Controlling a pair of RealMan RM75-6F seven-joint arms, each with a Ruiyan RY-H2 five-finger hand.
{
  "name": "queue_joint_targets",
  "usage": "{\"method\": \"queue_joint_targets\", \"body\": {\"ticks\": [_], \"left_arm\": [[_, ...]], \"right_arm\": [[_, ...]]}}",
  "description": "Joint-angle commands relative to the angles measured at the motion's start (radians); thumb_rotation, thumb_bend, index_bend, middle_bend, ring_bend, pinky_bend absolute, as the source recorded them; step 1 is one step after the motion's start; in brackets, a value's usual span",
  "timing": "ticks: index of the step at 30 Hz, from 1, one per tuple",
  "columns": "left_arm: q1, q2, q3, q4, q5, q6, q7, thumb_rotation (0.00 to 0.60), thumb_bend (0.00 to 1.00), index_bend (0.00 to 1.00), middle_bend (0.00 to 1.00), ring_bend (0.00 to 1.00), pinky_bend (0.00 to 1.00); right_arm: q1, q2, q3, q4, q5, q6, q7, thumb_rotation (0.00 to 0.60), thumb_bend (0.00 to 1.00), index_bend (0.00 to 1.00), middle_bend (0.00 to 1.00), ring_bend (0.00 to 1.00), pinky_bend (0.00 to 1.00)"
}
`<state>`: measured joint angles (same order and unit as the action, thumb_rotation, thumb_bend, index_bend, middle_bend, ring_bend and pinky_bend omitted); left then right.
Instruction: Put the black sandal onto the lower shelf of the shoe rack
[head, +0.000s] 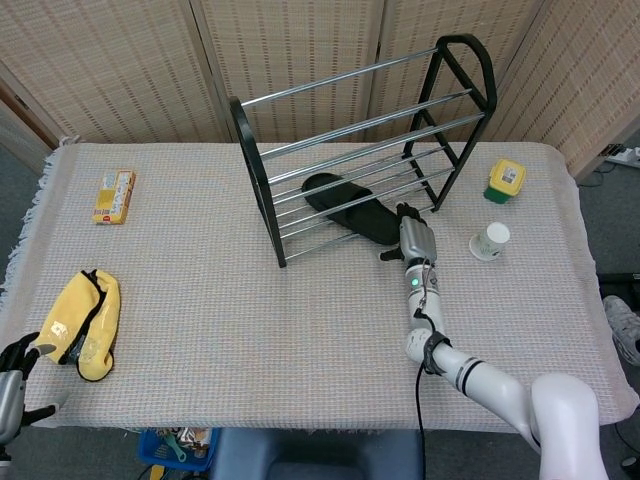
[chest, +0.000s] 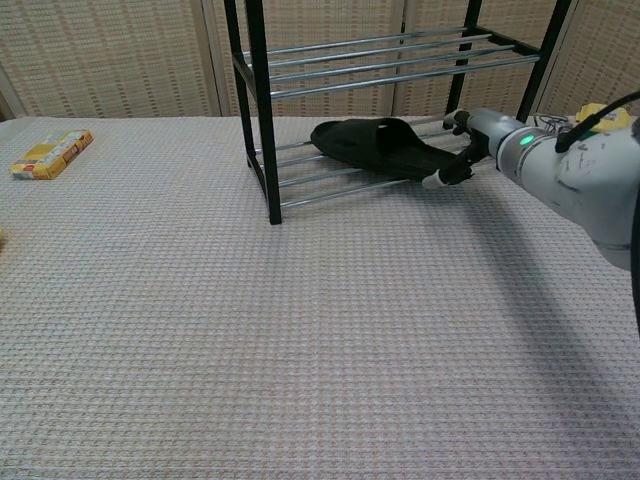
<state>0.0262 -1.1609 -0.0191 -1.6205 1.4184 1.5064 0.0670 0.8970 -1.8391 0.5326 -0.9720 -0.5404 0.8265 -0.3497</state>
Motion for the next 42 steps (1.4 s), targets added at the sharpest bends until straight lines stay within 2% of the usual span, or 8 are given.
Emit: {"method": "queue_joint_targets", "body": {"ticks": [1, 10, 23, 26, 32, 39, 42], "left_arm": [[-0.001, -0.001, 0.002, -0.003, 0.001, -0.003, 0.003, 0.600, 0.20, 0.30, 0.15, 0.16, 0.31], [-0.001, 0.003, 0.000, -0.009, -0.005, -0.004, 0.014, 0.600, 0.20, 0.30, 0.15, 0.16, 0.31], [0.001, 0.003, 0.000, 0.000, -0.006, -0.005, 0.000, 0.600, 0.20, 0.31, 0.15, 0.16, 0.31], [0.001, 0.004, 0.000, 0.002, -0.001, -0.002, -0.005, 0.600, 0.20, 0.31, 0.15, 0.16, 0.31], [0.002, 0.007, -0.005, 0.003, 0.002, 0.008, -0.010, 0.600, 0.20, 0.31, 0.15, 0.16, 0.31], [-0.007, 0.009, -0.013, -0.009, 0.013, 0.012, 0.001, 0.600, 0.20, 0.31, 0.15, 0.16, 0.31], [-0.012, 0.009, -0.018, -0.015, 0.014, 0.013, 0.006, 0.600, 0.20, 0.31, 0.15, 0.16, 0.31]], "right_arm": [[-0.013, 0.012, -0.021, -0.007, 0.019, -0.015, -0.013, 0.600, 0.18, 0.00, 0.05, 0.00, 0.11], [0.017, -0.016, -0.041, 0.042, 0.047, -0.067, -0.013, 0.600, 0.18, 0.00, 0.05, 0.00, 0.11], [0.000, 0.001, -0.056, -0.038, 0.001, -0.035, 0.047, 0.600, 0.18, 0.00, 0.05, 0.00, 0.11], [-0.018, 0.017, -0.072, -0.075, -0.042, -0.004, 0.062, 0.600, 0.18, 0.00, 0.05, 0.00, 0.11], [-0.105, 0.111, -0.138, -0.230, -0.178, 0.132, 0.070, 0.600, 0.18, 0.00, 0.03, 0.00, 0.11], [-0.243, 0.275, -0.223, -0.442, -0.327, 0.292, 0.080, 0.600, 0.20, 0.00, 0.03, 0.00, 0.10], [-0.314, 0.355, -0.280, -0.500, -0.428, 0.379, 0.084, 0.600, 0.22, 0.00, 0.03, 0.00, 0.08]]}}
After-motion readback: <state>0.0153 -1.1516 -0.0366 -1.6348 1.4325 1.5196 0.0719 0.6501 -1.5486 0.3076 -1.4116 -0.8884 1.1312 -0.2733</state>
